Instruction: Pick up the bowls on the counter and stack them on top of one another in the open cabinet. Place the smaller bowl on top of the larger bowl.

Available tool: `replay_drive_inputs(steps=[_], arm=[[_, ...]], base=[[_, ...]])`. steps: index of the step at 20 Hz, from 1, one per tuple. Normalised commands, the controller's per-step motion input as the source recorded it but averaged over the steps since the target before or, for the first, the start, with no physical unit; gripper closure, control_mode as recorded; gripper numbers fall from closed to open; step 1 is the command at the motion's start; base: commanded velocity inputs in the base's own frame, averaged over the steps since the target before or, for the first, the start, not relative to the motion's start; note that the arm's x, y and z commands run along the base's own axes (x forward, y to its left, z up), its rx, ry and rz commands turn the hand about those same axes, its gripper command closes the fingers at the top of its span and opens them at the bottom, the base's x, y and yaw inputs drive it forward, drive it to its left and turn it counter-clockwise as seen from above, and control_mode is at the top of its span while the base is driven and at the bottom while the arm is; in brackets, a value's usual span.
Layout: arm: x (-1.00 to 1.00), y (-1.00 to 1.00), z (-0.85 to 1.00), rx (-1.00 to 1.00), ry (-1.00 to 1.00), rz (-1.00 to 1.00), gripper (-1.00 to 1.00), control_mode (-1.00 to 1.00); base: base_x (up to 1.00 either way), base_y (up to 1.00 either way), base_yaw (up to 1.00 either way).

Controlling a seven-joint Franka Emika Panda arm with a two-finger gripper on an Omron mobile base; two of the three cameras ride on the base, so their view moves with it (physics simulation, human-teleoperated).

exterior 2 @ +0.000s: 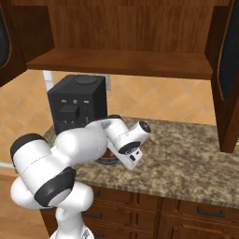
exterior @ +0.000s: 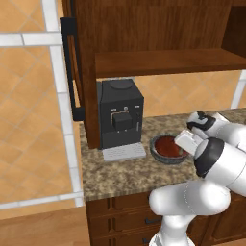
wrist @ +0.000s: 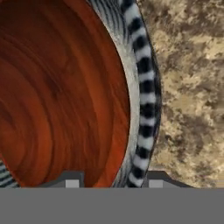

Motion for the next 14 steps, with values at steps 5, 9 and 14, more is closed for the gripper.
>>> replay_drive_inputs(steps=[5,9,14], arm=[[-0.75,-0.05,0.39,0.00,-0.08,-0.21,1.00,-1.00],[-0.42,-0.04,0.52,0.00,0.02,-0.32,1.00,-1.00],[-0.32,0.00,0.62,0.00,0.02,-0.34,1.00,-1.00]], base=[[0.00,0.00,0.00],[0.00,0.00,0.00],[0.00,0.00,0.00]])
